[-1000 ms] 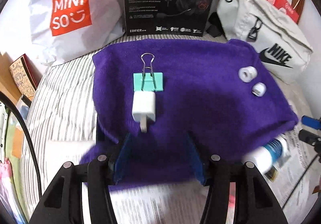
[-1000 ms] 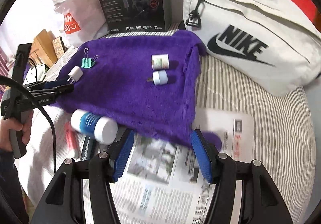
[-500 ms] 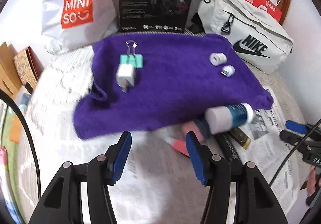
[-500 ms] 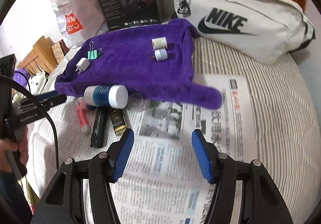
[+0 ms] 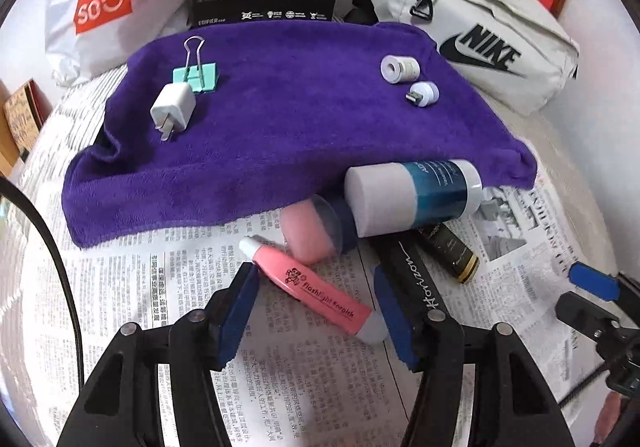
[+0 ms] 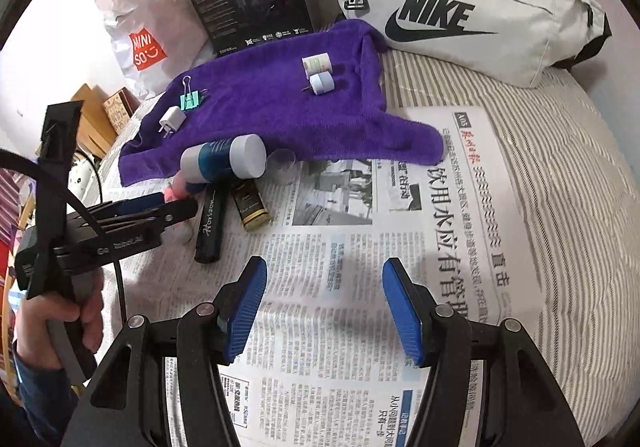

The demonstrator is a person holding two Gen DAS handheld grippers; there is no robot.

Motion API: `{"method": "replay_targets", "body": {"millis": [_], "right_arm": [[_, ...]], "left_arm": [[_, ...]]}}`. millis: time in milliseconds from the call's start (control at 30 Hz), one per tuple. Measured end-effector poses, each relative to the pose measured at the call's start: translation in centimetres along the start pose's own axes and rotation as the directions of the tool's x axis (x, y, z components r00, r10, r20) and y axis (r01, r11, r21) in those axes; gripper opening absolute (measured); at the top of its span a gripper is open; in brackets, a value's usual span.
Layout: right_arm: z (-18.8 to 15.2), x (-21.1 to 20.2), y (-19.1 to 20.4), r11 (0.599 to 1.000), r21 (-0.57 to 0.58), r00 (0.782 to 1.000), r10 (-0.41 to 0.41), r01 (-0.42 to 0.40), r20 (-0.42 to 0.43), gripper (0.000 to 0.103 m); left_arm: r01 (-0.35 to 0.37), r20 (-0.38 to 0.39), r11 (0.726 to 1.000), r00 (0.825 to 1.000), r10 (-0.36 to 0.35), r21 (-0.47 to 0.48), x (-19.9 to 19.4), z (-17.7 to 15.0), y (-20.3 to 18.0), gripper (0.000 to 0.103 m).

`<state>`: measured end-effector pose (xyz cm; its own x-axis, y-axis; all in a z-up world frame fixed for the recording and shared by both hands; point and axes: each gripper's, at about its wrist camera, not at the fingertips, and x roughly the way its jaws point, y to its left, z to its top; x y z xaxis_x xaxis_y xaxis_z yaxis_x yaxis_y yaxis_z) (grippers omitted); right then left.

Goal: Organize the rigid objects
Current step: 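Move the left tool to the pink highlighter while the right tool approaches the Vaseline bottle, then grasp the pink highlighter with the left tool while the right tool grasps the blue-white Vaseline bottle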

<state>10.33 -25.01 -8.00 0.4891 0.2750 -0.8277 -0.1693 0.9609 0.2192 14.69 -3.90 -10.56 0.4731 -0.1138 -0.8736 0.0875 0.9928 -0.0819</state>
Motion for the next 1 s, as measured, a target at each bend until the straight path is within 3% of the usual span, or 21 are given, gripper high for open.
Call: {"method": "replay_targets", "body": {"millis": [133, 300, 533, 867, 1000], "right_arm": [[-0.4, 0.1, 0.1, 1.0, -0.007, 1.0, 0.006, -0.006, -0.001, 0.06], [-0.7, 0.2, 0.2, 1.0, -0.004, 1.0, 0.029, -0.029, 0.001, 0.06], [-1.2, 1.0, 0.6, 0.999, -0.01, 0.999, 0.04, -0.041, -0.017, 0.06], [-1.3, 1.3, 0.6, 0.999, -0.017, 0.999, 0.031, -0.032, -0.028, 0.06], [-1.2, 1.6, 0.7, 1.0, -0.018, 0.999, 0.025, -0.025, -0.031, 0.06]], "left_arm": [[-0.089, -0.006, 0.995, 0.996, 0.089, 0.041, -0.5, -0.6, 0.1, 0.059], [-0.144, -0.001, 0.99, 0.99, 0.144, 0.013, -1.6, -1.9, 2.5, 0.062], [-0.109, 0.035, 0.993, 0.994, 0.107, 0.051, -1.5, -1.9, 2.9, 0.061], [-0.034, 0.05, 0.994, 0.998, 0.029, 0.108, -1.5, -1.8, 2.1, 0.016], [-0.032, 0.053, 0.993, 0.998, 0.026, 0.115, -1.3, -1.5, 2.0, 0.017]]}}
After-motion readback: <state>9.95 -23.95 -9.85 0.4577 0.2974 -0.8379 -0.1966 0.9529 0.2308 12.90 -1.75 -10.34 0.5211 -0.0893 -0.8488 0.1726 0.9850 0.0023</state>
